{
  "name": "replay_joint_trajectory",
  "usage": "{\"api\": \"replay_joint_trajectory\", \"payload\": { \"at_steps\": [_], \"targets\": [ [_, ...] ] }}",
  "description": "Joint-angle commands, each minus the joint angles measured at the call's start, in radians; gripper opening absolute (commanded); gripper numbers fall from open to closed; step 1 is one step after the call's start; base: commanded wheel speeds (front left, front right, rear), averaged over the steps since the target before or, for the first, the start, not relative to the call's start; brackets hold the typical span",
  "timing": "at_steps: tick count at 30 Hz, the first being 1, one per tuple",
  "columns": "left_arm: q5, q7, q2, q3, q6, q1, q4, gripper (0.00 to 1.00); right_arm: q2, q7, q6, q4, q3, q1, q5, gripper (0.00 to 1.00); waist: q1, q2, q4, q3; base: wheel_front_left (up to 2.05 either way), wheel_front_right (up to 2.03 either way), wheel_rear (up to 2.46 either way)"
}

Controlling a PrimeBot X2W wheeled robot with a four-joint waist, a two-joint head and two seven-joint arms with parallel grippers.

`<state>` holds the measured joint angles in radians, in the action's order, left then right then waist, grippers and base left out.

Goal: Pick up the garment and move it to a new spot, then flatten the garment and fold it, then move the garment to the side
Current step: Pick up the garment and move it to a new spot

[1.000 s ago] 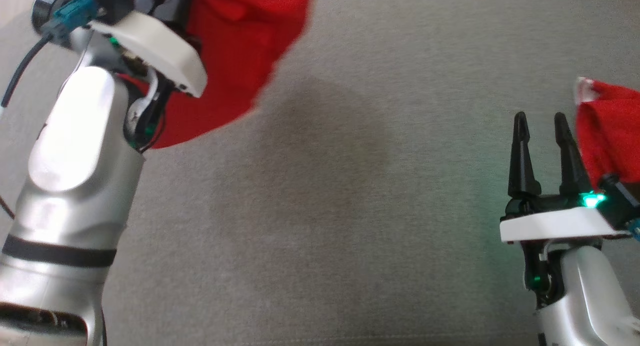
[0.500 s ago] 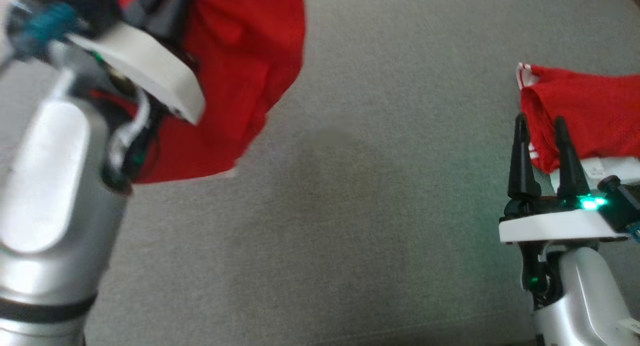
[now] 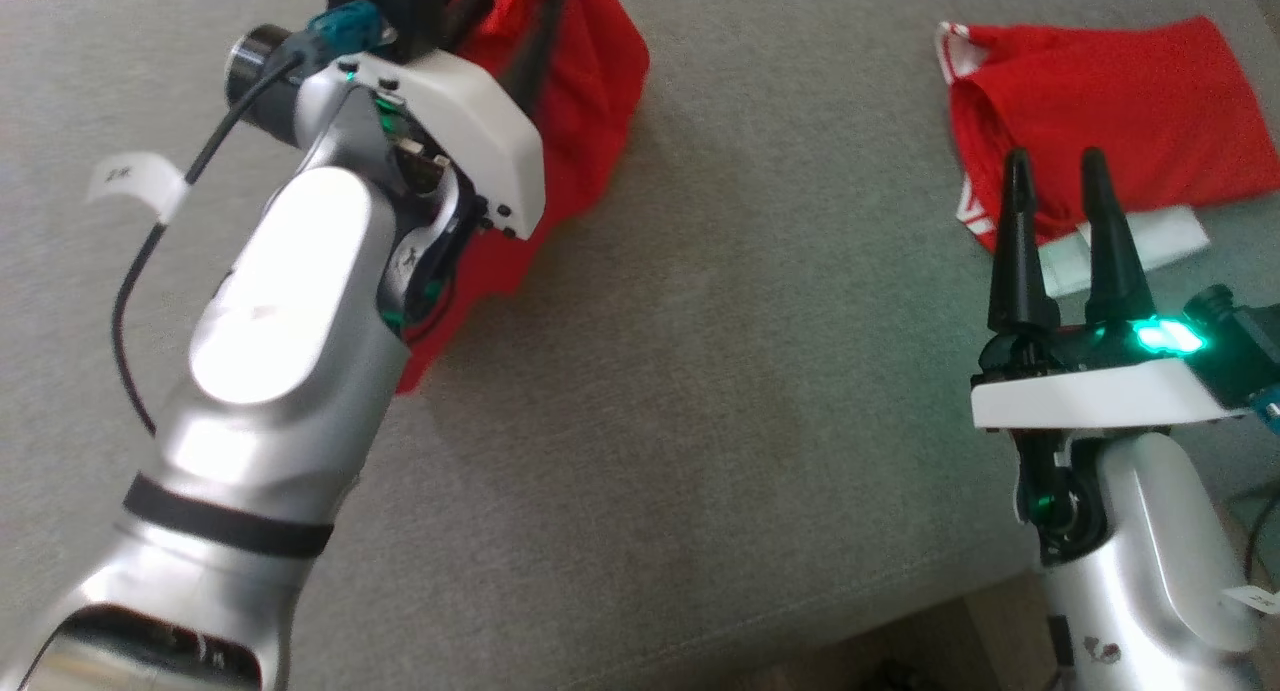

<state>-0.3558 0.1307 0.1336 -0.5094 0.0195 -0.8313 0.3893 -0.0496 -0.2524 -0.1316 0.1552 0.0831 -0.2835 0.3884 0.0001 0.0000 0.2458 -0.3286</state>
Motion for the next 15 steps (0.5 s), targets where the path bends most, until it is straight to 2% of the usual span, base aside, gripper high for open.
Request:
{"api": "replay_joint_trajectory", "payload": {
  "at_steps": [1, 4, 8, 15],
  "targets": [
    [-0.003, -0.009, 0.016, 0.029, 0.009, -0.056, -0.015, 1.0, -0.001, -0.009, 0.001, -0.033, 0.022, -0.028, 0.007, 1.0, -0.0001, 0.0, 0.026, -0.022, 0.0, 0.0, 0.0],
    [-0.014, -0.076, 0.01, 0.055, 0.009, -0.093, 0.045, 1.0, -0.001, -0.009, 0.001, -0.031, 0.018, -0.029, 0.009, 1.0, -0.0001, 0.0, 0.027, -0.022, 0.0, 0.0, 0.0],
    [-0.021, -0.152, 0.032, 0.087, 0.014, -0.121, 0.09, 1.0, -0.001, -0.009, 0.001, -0.023, 0.002, -0.016, -0.004, 1.0, -0.0001, 0.0, -0.007, -0.004, 0.0, 0.0, 0.0],
    [-0.065, -0.278, 0.106, 0.164, 0.023, -0.061, 0.082, 1.0, -0.001, -0.009, 0.001, 0.002, -0.015, 0.01, -0.066, 1.0, -0.0001, 0.0, -0.146, 0.067, 0.0, 0.0, 0.0]
  ]
}}
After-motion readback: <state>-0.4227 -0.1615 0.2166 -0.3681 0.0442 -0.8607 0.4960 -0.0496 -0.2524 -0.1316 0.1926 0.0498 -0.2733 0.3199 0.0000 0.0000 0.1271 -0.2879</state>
